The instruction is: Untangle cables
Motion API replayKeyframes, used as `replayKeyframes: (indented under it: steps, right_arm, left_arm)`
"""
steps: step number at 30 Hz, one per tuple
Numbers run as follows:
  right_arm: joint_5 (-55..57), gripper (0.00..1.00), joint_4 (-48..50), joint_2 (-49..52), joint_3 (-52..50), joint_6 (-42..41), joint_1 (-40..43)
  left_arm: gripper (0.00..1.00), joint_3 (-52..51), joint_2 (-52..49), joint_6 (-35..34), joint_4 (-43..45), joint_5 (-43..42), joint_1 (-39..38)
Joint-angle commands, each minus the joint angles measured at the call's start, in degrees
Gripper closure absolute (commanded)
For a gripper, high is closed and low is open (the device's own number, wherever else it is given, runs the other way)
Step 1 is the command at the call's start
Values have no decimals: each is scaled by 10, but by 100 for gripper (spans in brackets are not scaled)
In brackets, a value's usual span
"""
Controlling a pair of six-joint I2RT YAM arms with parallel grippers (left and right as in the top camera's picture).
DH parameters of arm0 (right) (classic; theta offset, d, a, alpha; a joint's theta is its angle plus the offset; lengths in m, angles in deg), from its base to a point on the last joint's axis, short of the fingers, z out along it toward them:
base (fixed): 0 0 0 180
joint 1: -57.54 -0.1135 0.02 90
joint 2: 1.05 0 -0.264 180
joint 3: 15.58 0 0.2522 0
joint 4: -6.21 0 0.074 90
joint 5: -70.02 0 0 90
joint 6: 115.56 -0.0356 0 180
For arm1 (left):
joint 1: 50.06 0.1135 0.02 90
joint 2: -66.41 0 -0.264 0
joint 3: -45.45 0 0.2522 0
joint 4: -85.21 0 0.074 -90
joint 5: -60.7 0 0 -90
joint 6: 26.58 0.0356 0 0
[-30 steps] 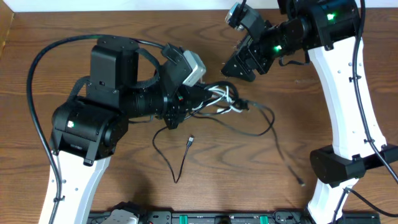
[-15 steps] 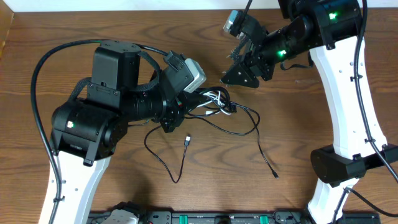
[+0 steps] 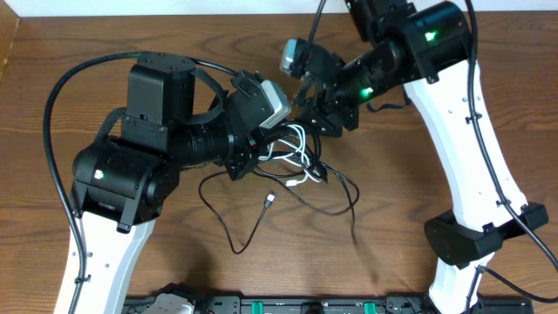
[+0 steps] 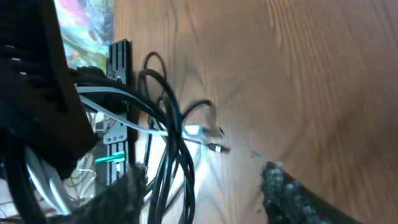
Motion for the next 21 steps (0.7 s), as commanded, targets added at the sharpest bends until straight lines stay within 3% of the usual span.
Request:
replayKeyframes:
  steps: [1, 13, 17, 21]
  right_arm:
    - [-5, 33, -2, -4, -7, -8, -7]
    - [-2, 40, -2, -4, -44, -10, -7]
    - [-4, 34, -2, -4, -44, -9, -7]
    - [-7, 53, -2, -4, -44, -10, -8]
  left_arm:
    - [92, 2, 3, 10, 14, -5, -1]
    - [92, 2, 3, 10, 45, 3, -1]
    - [92, 2, 3, 10, 47, 5, -1]
    - [92, 2, 3, 10, 49, 5, -1]
